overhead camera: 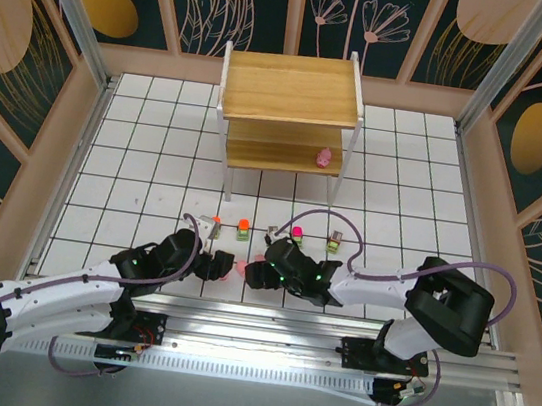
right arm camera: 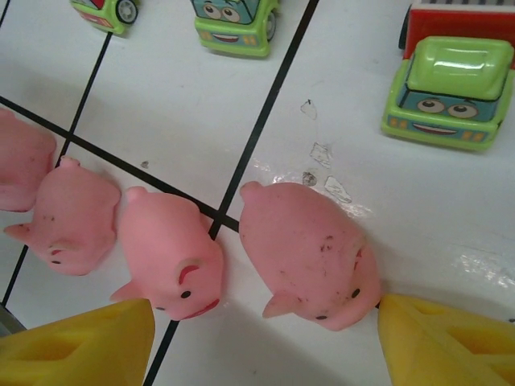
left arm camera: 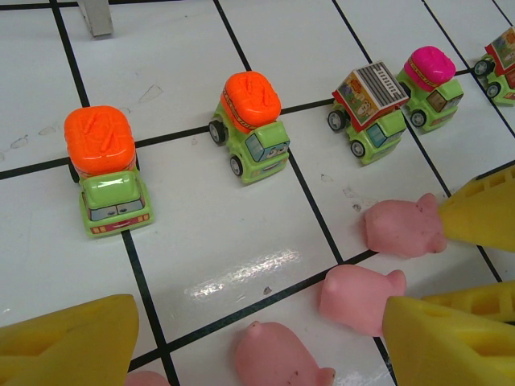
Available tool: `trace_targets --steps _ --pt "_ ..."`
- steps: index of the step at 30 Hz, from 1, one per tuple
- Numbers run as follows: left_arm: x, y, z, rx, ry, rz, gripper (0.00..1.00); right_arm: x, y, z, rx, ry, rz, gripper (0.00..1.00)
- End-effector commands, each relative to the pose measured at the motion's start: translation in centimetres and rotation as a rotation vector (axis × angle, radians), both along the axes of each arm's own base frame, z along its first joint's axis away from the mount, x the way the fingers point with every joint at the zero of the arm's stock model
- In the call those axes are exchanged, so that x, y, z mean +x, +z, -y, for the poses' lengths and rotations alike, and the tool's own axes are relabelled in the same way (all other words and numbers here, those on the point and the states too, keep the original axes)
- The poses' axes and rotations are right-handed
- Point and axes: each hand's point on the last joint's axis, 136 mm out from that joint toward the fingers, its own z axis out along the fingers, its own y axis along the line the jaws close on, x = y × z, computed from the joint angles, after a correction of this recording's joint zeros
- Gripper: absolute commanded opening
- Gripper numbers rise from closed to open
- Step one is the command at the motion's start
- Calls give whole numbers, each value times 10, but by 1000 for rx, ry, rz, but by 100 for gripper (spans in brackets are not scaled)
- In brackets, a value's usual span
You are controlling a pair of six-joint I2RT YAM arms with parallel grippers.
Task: Place and organize the plastic toys onto the shelf
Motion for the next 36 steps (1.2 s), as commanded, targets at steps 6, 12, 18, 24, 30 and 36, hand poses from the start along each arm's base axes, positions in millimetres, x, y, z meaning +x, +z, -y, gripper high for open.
trace_targets --steps 6,12,18,24,30,36 --pt "2 2 0 -4 9 21 79 -6 9 5 -5 2 7 74" --pt "2 3 0 -5 10 22 79 9 12 21 -120 -18 100 73" --pt "2 2 -1 -5 10 21 79 22 18 19 -209 62 206 71" --pt "2 3 -1 -9 12 26 79 24 18 12 -242 155 245 68" --pt "2 3 -1 -7 11 25 79 26 10 11 -267 199 239 60" --pt "3 3 -1 -8 12 26 79 21 8 5 -240 243 232 60"
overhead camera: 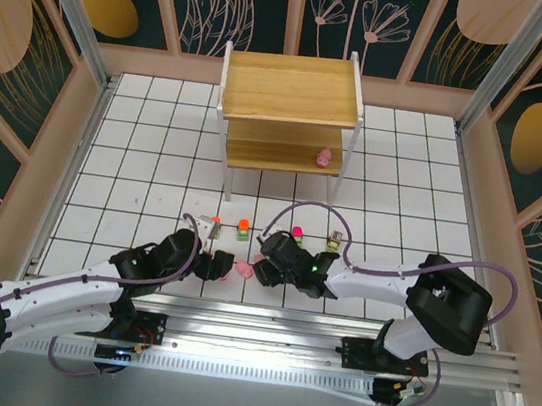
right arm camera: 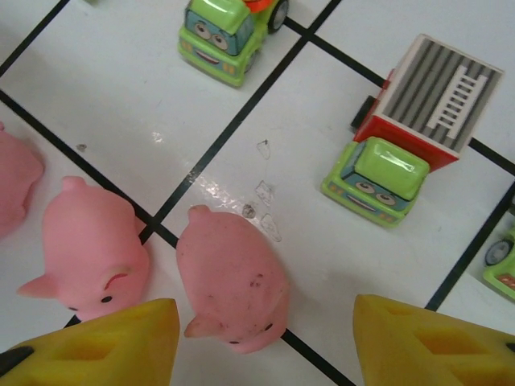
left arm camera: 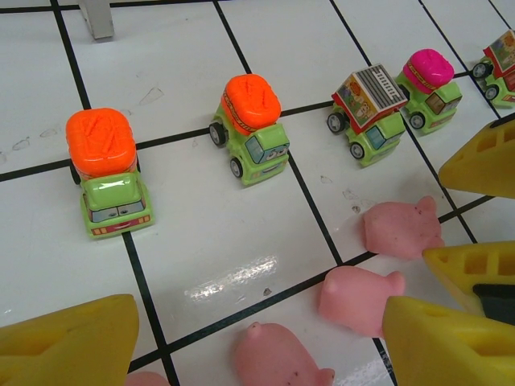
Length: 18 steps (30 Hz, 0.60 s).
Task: Place and organize the plastic toys onto the shelf
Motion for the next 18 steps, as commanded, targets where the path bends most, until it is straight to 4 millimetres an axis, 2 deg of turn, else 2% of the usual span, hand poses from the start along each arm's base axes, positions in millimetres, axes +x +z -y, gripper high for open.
trace_targets --steps 1,12,18 --pt "2 2 -1 -6 8 21 79 1 4 -9 9 42 6 60" --pt "2 2 -1 -4 11 20 79 2 -2 -14 -3 61 10 57" --pt "2 1 -1 -2 10 18 79 3 -6 -17 -8 65 10 51"
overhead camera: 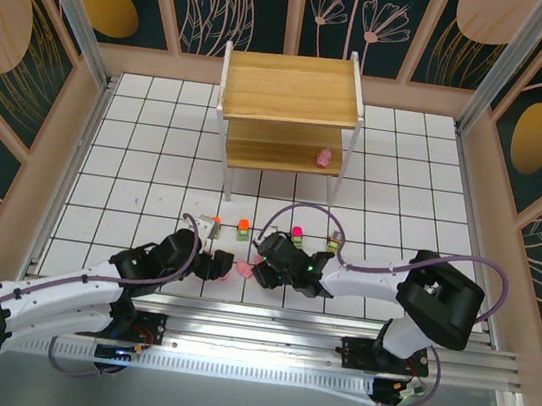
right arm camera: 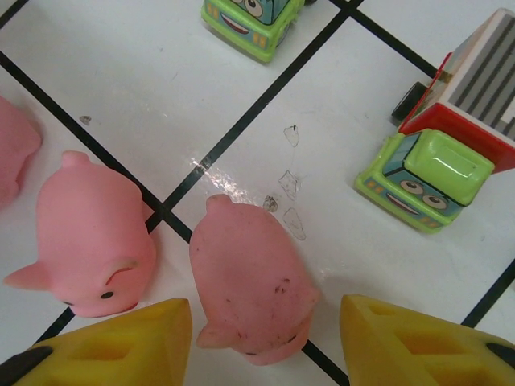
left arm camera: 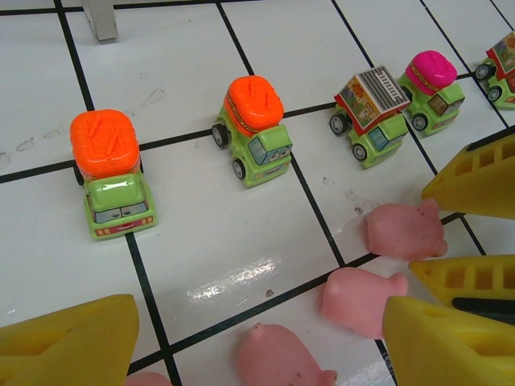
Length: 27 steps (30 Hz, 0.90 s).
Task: Place and organize the plastic toys onto the shelf
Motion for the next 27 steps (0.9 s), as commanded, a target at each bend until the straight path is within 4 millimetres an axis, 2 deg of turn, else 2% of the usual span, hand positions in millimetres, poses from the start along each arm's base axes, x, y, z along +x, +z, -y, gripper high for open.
trace_targets --steps 1,6,18,23,27 --pt "2 1 0 -4 7 15 79 6 7 -13 28 10 19 51" --pt "2 2 0 -4 7 17 79 7 4 -12 20 10 23 48" --pt "2 1 0 -4 7 16 79 5 3 -12 10 9 28 29" --pt "2 2 0 -4 6 17 79 2 18 -12 21 -6 52 28" --pt "2 2 0 -5 5 17 79 3 41 -15 61 -32 70 28"
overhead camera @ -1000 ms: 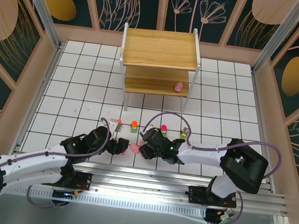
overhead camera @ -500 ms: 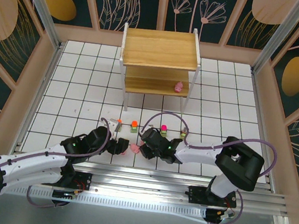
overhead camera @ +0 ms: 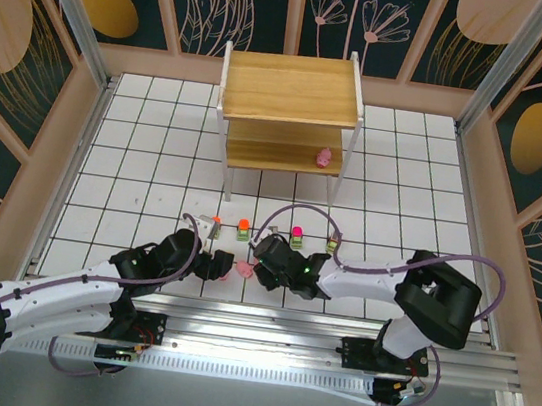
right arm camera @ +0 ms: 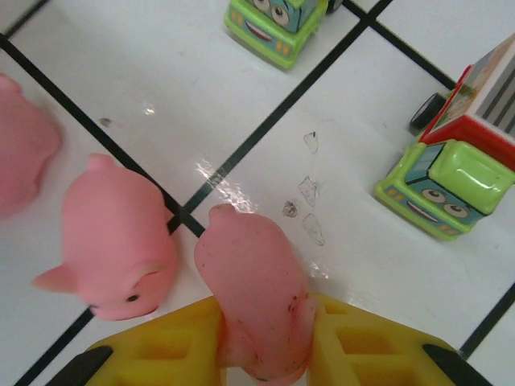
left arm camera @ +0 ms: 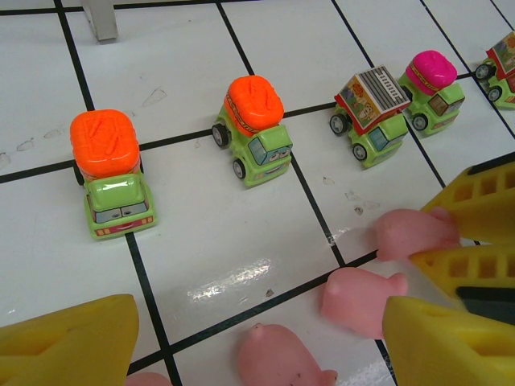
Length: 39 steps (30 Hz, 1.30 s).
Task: Place and organize the plastic toys onto the shelf
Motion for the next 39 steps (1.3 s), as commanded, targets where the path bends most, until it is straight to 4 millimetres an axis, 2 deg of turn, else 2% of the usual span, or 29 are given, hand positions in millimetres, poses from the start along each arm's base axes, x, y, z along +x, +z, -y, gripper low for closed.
trace_targets --steps 1,8,12,17,22,29,39 --pt "2 2 0 -6 5 18 80 9 40 -9 71 -55 52 28" --pt "3 3 0 -3 8 24 82 33 88 -9 102 -183 116 27" --pt "4 4 -2 0 16 29 82 62 116 8 104 -340 166 27" --pt "5 4 -3 2 24 35 82 96 158 27 190 -523 221 25" --pt "5 6 -3 -3 24 38 82 121 186 41 218 -658 286 24" --pt "4 7 -3 -10 21 40 82 151 201 48 263 -758 297 24" --pt "4 7 -4 -15 23 43 82 178 192 57 268 -830 287 23"
